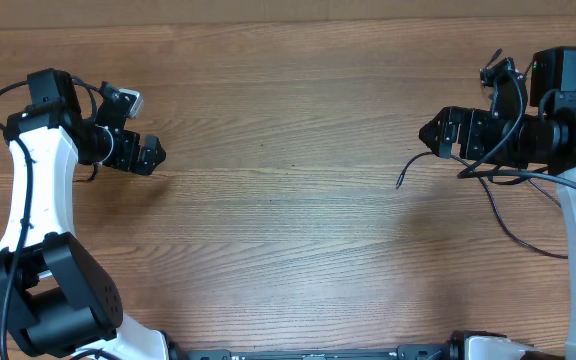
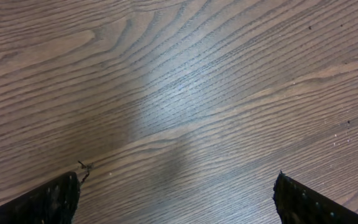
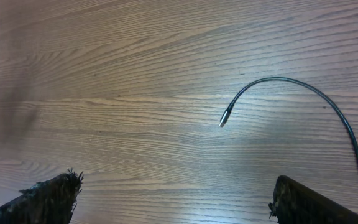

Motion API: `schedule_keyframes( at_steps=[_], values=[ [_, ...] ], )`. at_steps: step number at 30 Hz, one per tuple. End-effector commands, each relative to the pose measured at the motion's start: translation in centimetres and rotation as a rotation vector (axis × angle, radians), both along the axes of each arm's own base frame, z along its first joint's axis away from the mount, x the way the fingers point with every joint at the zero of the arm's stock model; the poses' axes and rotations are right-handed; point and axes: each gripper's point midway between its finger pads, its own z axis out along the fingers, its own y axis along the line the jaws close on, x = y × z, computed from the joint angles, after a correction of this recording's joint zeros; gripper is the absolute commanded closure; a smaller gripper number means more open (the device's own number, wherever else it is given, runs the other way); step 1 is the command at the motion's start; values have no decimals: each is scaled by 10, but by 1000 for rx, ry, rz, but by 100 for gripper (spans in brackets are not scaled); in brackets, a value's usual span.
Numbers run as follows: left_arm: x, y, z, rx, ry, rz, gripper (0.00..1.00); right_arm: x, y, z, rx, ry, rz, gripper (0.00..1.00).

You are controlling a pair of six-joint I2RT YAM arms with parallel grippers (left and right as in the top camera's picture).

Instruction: Untangle cables

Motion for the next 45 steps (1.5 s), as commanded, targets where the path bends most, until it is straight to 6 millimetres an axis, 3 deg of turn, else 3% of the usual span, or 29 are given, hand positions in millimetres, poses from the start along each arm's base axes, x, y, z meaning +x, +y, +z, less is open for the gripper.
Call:
schedule_keyframes(
  at_steps=[1, 21, 25, 33, 40, 45],
  values=[
    [-1, 2, 9, 10, -20, 18, 0, 0, -1, -2, -11, 2, 3, 0],
    [-1, 2, 13, 13, -29, 16, 1, 0, -1, -2, -11, 2, 3, 0],
    [-1, -11, 36, 30, -91, -15, 0, 0, -1, -2, -11, 2, 3, 0],
    [-17, -48, 114, 80, -306, -99, 1, 0, -1, -2, -11, 2, 3, 0],
    [-33, -75, 151, 105, -414, -167, 0, 0, -1, -2, -11, 2, 3, 0],
    [-52, -84, 160, 116, -455, -183, 0, 0, -1, -2, -11, 2, 3, 0]
  ],
)
